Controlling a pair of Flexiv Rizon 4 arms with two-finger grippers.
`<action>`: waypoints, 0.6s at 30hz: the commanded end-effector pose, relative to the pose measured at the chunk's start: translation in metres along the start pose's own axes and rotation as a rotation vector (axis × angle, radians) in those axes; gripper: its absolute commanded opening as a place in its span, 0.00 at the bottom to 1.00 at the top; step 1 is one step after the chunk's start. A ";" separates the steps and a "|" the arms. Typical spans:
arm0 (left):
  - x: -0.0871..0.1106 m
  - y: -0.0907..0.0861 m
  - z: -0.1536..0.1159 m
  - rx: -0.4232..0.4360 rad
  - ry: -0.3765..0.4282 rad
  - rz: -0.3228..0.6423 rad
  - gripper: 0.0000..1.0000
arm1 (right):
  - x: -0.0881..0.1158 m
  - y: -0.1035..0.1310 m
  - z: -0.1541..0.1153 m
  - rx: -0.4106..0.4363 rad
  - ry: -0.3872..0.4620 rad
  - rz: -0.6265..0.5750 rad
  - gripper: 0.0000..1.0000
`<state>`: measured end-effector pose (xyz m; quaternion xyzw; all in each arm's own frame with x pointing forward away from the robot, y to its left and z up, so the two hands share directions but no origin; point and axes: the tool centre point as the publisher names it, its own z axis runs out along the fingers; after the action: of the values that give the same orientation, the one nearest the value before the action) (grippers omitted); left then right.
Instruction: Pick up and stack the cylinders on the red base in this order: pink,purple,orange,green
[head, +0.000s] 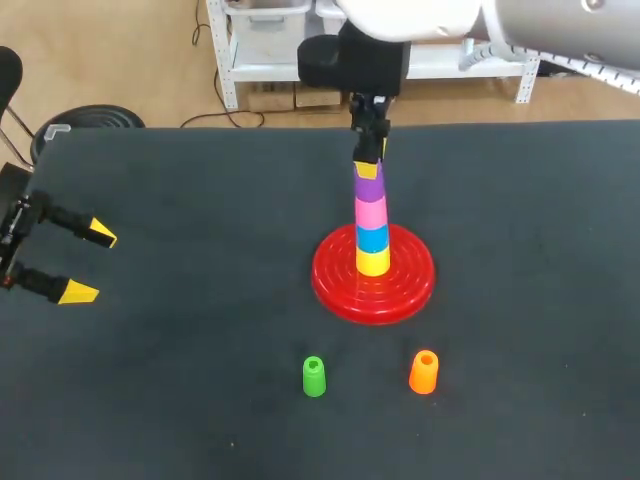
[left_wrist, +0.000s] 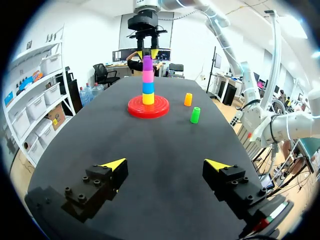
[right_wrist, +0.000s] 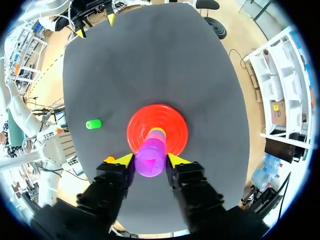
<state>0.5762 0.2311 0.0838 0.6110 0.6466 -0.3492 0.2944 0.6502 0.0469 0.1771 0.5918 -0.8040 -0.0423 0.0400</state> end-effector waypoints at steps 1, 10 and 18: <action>0.001 0.000 0.000 0.001 -0.002 0.003 1.00 | 0.009 0.011 0.005 0.028 -0.051 0.005 1.00; 0.001 0.000 0.000 0.001 -0.002 0.003 1.00 | 0.022 0.026 -0.009 0.123 -0.111 0.041 1.00; 0.001 0.000 0.000 0.001 -0.002 0.003 1.00 | 0.040 0.062 -0.016 0.194 -0.141 0.088 1.00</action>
<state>0.5762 0.2311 0.0837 0.6110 0.6466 -0.3492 0.2944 0.6030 0.0342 0.2013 0.5583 -0.8292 -0.0249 0.0054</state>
